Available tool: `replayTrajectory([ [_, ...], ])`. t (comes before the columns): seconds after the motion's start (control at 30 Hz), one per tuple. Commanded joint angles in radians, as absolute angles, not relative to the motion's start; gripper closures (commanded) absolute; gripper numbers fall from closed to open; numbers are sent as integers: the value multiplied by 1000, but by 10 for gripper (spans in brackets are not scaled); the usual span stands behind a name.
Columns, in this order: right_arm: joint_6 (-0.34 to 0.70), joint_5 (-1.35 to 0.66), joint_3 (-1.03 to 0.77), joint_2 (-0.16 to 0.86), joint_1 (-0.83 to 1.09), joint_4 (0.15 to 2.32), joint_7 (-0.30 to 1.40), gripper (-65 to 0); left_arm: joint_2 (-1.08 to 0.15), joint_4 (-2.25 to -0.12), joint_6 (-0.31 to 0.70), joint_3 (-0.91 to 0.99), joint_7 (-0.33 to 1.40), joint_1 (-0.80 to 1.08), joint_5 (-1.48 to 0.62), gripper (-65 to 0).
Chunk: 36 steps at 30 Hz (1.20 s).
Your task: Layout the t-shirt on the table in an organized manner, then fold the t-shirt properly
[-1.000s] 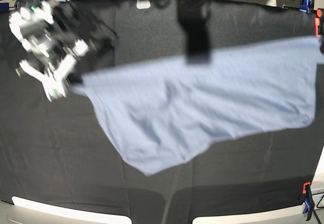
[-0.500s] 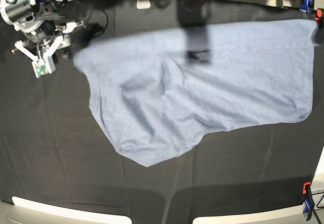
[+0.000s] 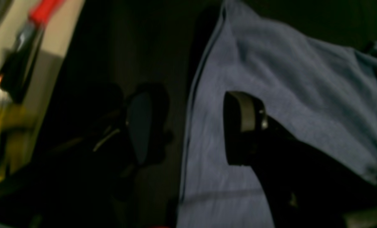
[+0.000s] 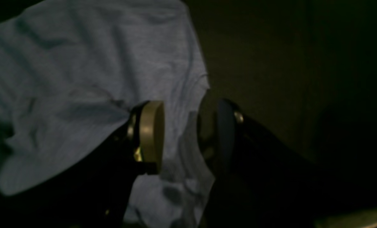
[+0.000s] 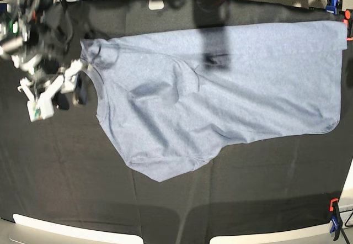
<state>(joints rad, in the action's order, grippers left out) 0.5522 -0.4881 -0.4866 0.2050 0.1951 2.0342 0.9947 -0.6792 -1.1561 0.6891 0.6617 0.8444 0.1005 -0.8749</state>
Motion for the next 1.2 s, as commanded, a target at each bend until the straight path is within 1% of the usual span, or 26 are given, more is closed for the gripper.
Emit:
replayTrajectory([
  [0.0, 553, -509, -487, 216, 160, 2030, 966, -267, -710, -1174, 698, 638, 794, 58, -864, -330],
  [0.13, 553, -504, -434, 216, 105, 1972, 969, -267, -710, -1173, 698, 476, 643, -58, -662, -329],
  [0.2, 554, -476, -381, 216, 96, 1964, 968, -267, -710, -1173, 654, 389, 568, -111, -544, -320],
  [0.3, 554, -417, -294, 216, 94, 1965, 966, -267, -710, -1170, 550, 278, 471, -184, -373, -320],
  [0.33, 554, -399, -271, 216, 94, 1965, 967, -267, -710, -1168, 530, 250, 448, -205, -324, -318],
  [0.4, 553, -370, -233, 216, 94, 1965, 966, -267, -710, -1149, 509, 200, 422, -243, -258, -294],
  [0.47, 554, -366, -211, 216, 94, 1965, 967, -267, -710, -1092, 507, 151, 414, -282, -243, -274],
  [0.57, 553, -366, -204, 216, 94, 1965, 967, -267, -710, -958, 514, 71, 401, -344, -244, -275],
  [0.7, 554, -366, -204, 216, 94, 1965, 965, -267, -709, -800, 575, -3, 334, -419, -297, -275],
  [0.8, 554, -366, -204, 216, 94, 1965, 965, -267, -703, -726, 576, -22, 304, -461, -303, -275],
  [0.93, 554, -369, -204, 216, 94, 1965, 966, -267, -686, -677, 575, -22, 269, -498, -270, -275],
  [1.03, 554, -369, -204, 216, 94, 1965, 967, -267, -674, -666, 526, -22, 249, -510, -202, -275],
  [1.17, 553, -370, -204, 216, 94, 1965, 966, -267, -659, -666, 519, -22, 249, -504, -100, -274],
])
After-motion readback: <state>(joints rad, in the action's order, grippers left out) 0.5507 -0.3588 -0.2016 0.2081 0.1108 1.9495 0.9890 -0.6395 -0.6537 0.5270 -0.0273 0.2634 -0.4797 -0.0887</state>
